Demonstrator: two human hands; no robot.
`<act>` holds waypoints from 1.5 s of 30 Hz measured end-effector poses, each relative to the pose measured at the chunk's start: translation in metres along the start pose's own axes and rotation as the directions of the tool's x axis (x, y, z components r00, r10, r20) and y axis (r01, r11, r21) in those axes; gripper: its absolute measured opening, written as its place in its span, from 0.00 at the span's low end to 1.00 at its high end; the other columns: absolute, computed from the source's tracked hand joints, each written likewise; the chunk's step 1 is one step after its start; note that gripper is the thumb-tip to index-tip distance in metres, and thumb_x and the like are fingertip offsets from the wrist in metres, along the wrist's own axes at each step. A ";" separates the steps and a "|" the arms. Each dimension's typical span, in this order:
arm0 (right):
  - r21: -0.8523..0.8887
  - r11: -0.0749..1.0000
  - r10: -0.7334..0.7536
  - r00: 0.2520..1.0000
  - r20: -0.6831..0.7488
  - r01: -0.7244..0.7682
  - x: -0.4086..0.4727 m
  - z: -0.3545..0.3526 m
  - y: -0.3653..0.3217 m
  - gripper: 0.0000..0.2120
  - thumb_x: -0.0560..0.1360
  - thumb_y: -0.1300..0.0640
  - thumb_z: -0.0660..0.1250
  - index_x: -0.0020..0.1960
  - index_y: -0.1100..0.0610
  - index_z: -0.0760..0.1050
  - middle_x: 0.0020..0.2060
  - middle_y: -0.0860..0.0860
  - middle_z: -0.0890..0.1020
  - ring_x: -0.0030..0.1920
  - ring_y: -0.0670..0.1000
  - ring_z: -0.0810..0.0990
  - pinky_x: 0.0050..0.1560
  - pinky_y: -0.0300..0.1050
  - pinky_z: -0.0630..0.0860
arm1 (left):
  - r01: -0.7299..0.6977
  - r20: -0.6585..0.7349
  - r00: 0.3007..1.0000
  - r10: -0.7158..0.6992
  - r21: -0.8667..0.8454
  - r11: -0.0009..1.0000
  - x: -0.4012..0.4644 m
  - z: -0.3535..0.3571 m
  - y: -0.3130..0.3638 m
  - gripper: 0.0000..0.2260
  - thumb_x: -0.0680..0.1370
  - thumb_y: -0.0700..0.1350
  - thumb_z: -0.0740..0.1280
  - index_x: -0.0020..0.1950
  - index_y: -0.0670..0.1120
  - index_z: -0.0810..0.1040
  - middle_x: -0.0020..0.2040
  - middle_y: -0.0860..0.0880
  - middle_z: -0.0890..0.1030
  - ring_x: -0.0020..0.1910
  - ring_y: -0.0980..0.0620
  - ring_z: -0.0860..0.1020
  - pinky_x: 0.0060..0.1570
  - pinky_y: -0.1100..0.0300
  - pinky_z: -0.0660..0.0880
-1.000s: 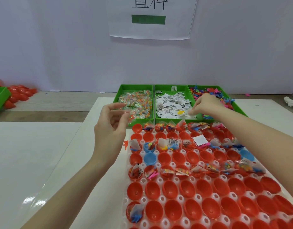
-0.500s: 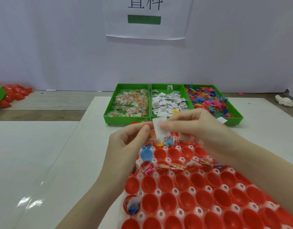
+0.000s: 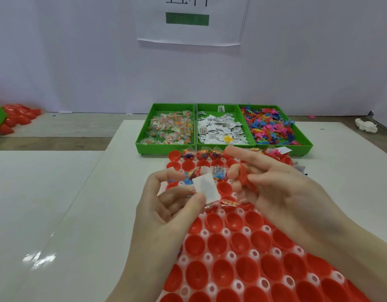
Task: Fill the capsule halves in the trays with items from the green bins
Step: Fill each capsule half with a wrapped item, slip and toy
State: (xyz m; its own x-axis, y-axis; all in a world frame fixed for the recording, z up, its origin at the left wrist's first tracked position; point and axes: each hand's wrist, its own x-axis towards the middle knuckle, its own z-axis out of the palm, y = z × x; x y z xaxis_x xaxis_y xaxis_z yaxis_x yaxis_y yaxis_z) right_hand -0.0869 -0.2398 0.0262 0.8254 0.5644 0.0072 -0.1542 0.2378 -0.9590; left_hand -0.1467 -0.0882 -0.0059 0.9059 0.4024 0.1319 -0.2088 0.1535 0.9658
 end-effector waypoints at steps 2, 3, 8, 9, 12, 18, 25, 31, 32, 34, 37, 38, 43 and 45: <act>-0.028 0.999 -0.037 0.999 0.002 0.037 -0.005 0.001 -0.002 0.19 0.71 0.68 0.58 0.60 0.57 0.74 0.39 0.52 0.84 0.37 0.46 0.82 0.38 0.34 0.77 | -0.039 0.034 0.999 0.038 0.030 0.999 -0.004 0.001 0.003 0.11 0.66 0.42 0.77 0.34 0.55 0.77 0.33 0.49 0.81 0.33 0.56 0.80 0.36 0.70 0.75; -0.047 0.997 -0.065 0.998 -0.006 0.064 -0.008 0.003 -0.002 0.20 0.69 0.66 0.60 0.60 0.57 0.73 0.42 0.52 0.85 0.41 0.46 0.83 0.39 0.33 0.78 | -0.056 0.052 0.997 0.053 0.050 0.997 -0.006 0.001 0.005 0.10 0.65 0.43 0.77 0.34 0.55 0.78 0.34 0.49 0.82 0.33 0.57 0.80 0.36 0.71 0.75; -0.109 0.977 -0.192 0.976 -0.101 0.181 -0.018 0.011 -0.001 0.21 0.62 0.62 0.69 0.55 0.54 0.78 0.41 0.50 0.84 0.43 0.52 0.85 0.40 0.36 0.79 | -0.125 0.133 0.986 0.103 0.164 0.979 -0.013 0.003 0.008 0.13 0.70 0.36 0.69 0.42 0.55 0.83 0.36 0.53 0.84 0.36 0.61 0.81 0.36 0.74 0.74; -0.113 0.976 -0.199 0.974 -0.105 0.187 -0.019 0.012 -0.001 0.20 0.61 0.62 0.72 0.53 0.54 0.80 0.40 0.51 0.84 0.42 0.53 0.85 0.39 0.36 0.79 | -0.129 0.142 0.984 0.103 0.186 0.974 -0.014 0.003 0.009 0.15 0.70 0.34 0.69 0.43 0.56 0.83 0.36 0.53 0.84 0.35 0.61 0.81 0.36 0.74 0.73; -0.108 0.978 -0.192 0.974 -0.121 0.179 -0.022 0.015 -0.002 0.17 0.59 0.64 0.74 0.46 0.51 0.83 0.36 0.50 0.85 0.39 0.47 0.84 0.37 0.35 0.78 | -0.148 0.169 0.979 0.113 0.213 0.966 -0.018 0.002 0.010 0.14 0.72 0.37 0.72 0.45 0.59 0.82 0.36 0.53 0.83 0.36 0.60 0.81 0.37 0.74 0.73; -0.049 0.991 -0.126 0.987 -0.104 0.121 -0.025 0.022 0.000 0.19 0.53 0.65 0.75 0.41 0.50 0.85 0.38 0.52 0.86 0.40 0.42 0.84 0.38 0.27 0.74 | -0.185 0.252 0.958 0.134 0.189 0.964 -0.022 0.001 0.017 0.14 0.66 0.43 0.68 0.47 0.61 0.81 0.35 0.56 0.83 0.36 0.61 0.81 0.37 0.73 0.74; -0.264 0.932 -0.283 0.953 -0.109 0.247 -0.015 0.039 0.005 0.11 0.59 0.58 0.73 0.41 0.50 0.83 0.36 0.46 0.85 0.38 0.42 0.82 0.37 0.33 0.76 | -0.176 0.279 0.949 0.145 0.091 0.980 -0.011 -0.017 0.033 0.17 0.67 0.39 0.74 0.52 0.53 0.78 0.40 0.45 0.84 0.39 0.52 0.83 0.40 0.68 0.77; -0.428 0.883 -0.245 0.967 -0.068 0.194 -0.002 0.039 0.018 0.09 0.62 0.64 0.76 0.38 0.52 0.83 0.35 0.47 0.84 0.32 0.45 0.80 0.35 0.36 0.78 | -0.089 0.295 0.955 0.041 0.151 0.984 -0.010 -0.029 0.023 0.22 0.67 0.36 0.67 0.57 0.53 0.73 0.40 0.49 0.85 0.40 0.55 0.83 0.40 0.70 0.76; -0.440 0.881 -0.227 0.972 -0.069 0.175 0.001 0.038 0.022 0.09 0.62 0.65 0.76 0.37 0.52 0.83 0.35 0.49 0.85 0.32 0.45 0.81 0.36 0.36 0.79 | -0.088 0.287 0.957 0.033 0.182 0.979 -0.009 -0.030 0.019 0.23 0.68 0.33 0.67 0.58 0.54 0.72 0.40 0.50 0.85 0.40 0.55 0.83 0.39 0.70 0.76; -0.487 0.861 -0.201 0.978 -0.063 0.146 0.006 0.035 0.028 0.11 0.62 0.66 0.76 0.35 0.51 0.82 0.35 0.50 0.84 0.32 0.45 0.81 0.37 0.38 0.79 | -0.089 0.255 0.967 0.024 0.249 0.964 -0.009 -0.032 0.009 0.26 0.70 0.29 0.67 0.57 0.57 0.71 0.42 0.51 0.84 0.38 0.55 0.82 0.36 0.69 0.76; -0.595 0.799 -0.125 0.992 -0.021 0.088 0.013 0.029 0.039 0.13 0.65 0.66 0.75 0.37 0.48 0.79 0.30 0.46 0.79 0.29 0.43 0.76 0.34 0.34 0.73 | -0.105 0.241 0.970 0.015 0.367 0.924 -0.007 -0.035 -0.006 0.29 0.70 0.28 0.69 0.56 0.61 0.70 0.46 0.51 0.79 0.37 0.53 0.82 0.37 0.68 0.77; -0.643 0.764 -0.083 0.997 -0.009 0.058 0.014 0.026 0.043 0.12 0.67 0.65 0.74 0.41 0.48 0.80 0.29 0.44 0.77 0.28 0.41 0.74 0.33 0.33 0.71 | -0.112 0.248 0.969 0.010 0.400 0.910 -0.006 -0.036 -0.011 0.28 0.69 0.29 0.70 0.55 0.60 0.71 0.46 0.51 0.77 0.37 0.54 0.82 0.38 0.68 0.76; -0.837 0.548 0.023 1.000 0.015 0.000 0.015 0.019 0.058 0.07 0.71 0.60 0.71 0.47 0.50 0.83 0.30 0.42 0.77 0.30 0.35 0.75 0.33 0.30 0.69 | -0.217 0.294 0.954 0.053 0.560 0.800 -0.008 -0.042 -0.022 0.24 0.67 0.34 0.74 0.53 0.58 0.73 0.40 0.55 0.80 0.41 0.60 0.80 0.45 0.72 0.73; -0.851 0.525 0.003 1.000 0.016 0.012 0.014 0.018 0.060 0.06 0.71 0.59 0.71 0.46 0.50 0.83 0.32 0.43 0.80 0.32 0.38 0.77 0.35 0.30 0.71 | -0.263 0.284 0.954 0.097 0.638 0.724 -0.008 -0.046 -0.022 0.21 0.67 0.39 0.75 0.50 0.61 0.74 0.40 0.59 0.80 0.44 0.63 0.77 0.47 0.75 0.69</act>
State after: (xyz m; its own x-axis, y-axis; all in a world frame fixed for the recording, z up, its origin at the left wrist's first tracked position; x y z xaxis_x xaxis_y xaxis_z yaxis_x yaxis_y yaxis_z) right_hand -0.0945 -0.2036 -0.0260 0.8161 0.5779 0.0085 0.3910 -0.5413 -0.7443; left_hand -0.1663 -0.0538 -0.0388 0.9486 0.1426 0.2824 -0.1545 -0.5703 0.8068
